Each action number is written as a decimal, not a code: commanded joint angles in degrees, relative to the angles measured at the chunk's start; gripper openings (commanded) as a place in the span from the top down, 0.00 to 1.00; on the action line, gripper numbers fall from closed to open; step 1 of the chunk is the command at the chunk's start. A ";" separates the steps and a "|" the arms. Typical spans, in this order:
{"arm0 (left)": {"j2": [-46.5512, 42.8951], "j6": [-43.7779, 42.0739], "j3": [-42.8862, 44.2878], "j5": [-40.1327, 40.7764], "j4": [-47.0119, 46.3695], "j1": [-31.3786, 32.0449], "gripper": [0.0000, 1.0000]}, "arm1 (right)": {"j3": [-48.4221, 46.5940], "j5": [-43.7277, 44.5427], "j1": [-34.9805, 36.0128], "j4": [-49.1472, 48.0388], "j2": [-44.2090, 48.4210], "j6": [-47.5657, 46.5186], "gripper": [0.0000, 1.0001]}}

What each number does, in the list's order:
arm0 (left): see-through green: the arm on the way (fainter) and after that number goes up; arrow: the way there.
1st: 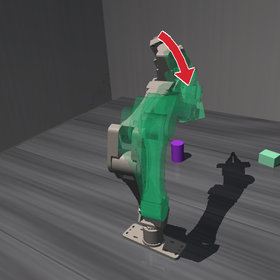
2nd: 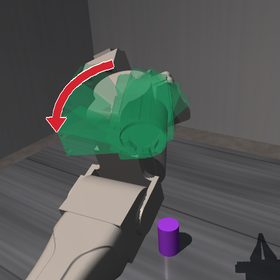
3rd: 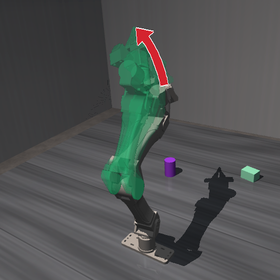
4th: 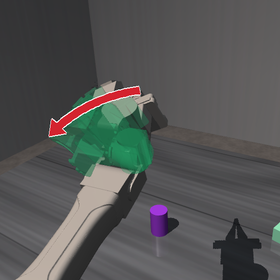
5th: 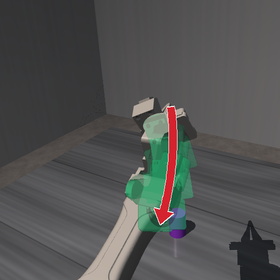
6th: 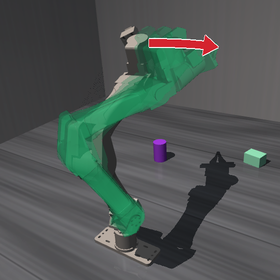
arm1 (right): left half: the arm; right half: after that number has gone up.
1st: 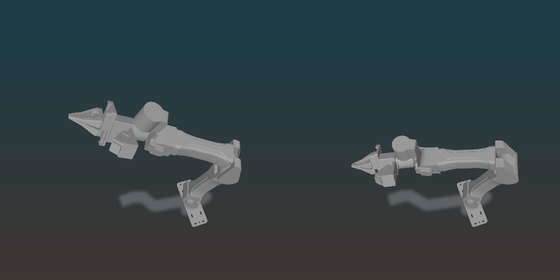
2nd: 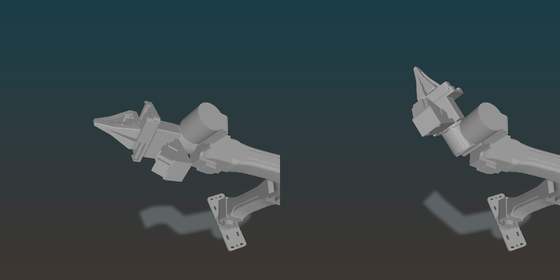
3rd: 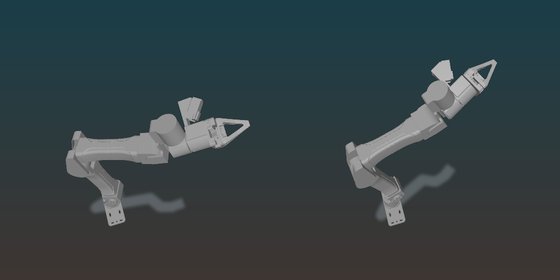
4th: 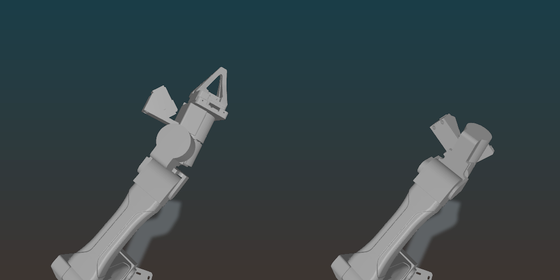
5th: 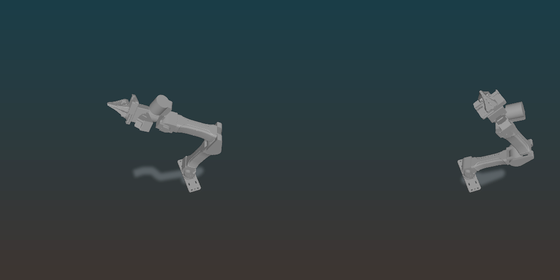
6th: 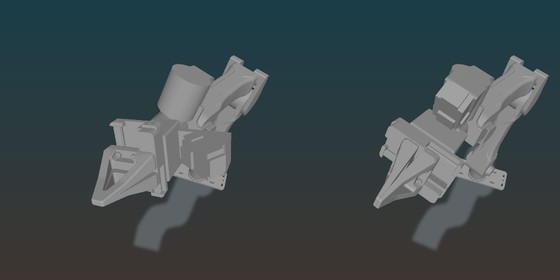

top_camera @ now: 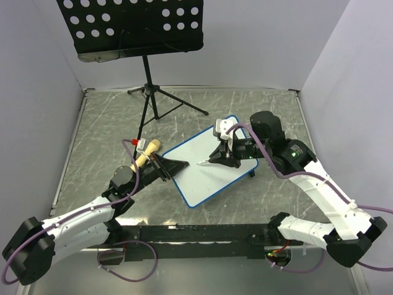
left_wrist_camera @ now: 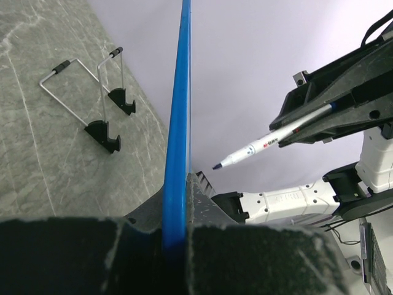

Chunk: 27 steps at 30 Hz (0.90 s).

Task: Write a sentence on the whiteboard

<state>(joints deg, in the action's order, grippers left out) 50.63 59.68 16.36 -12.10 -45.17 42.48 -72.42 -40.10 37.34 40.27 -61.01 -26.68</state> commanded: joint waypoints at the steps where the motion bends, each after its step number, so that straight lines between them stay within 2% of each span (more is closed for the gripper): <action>1: -0.36 3.25 4.03 1.72 -9.15 0.32 0.99 | -4.65 -1.30 2.47 -0.81 -0.16 -0.31 1.00; 12: 2.45 6.33 4.56 9.02 -9.68 2.34 0.99 | -3.87 10.29 9.32 -4.06 -2.79 1.54 1.00; 16: 3.51 3.35 5.61 7.63 -9.51 2.61 0.99 | -3.78 17.40 8.89 -5.55 -2.01 1.89 1.00; 21: 3.86 2.37 3.86 6.65 -10.90 2.87 0.99 | -5.18 18.56 6.17 -5.73 -0.86 3.56 1.00; 27: 3.16 2.46 4.03 5.77 -11.35 2.79 0.99 | -2.11 20.50 5.72 -7.57 -1.04 4.44 1.00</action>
<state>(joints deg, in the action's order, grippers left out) 55.46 61.76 17.76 -5.23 -46.57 45.06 -74.89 -22.35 43.33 35.86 -63.16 -23.70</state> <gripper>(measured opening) 0.062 0.184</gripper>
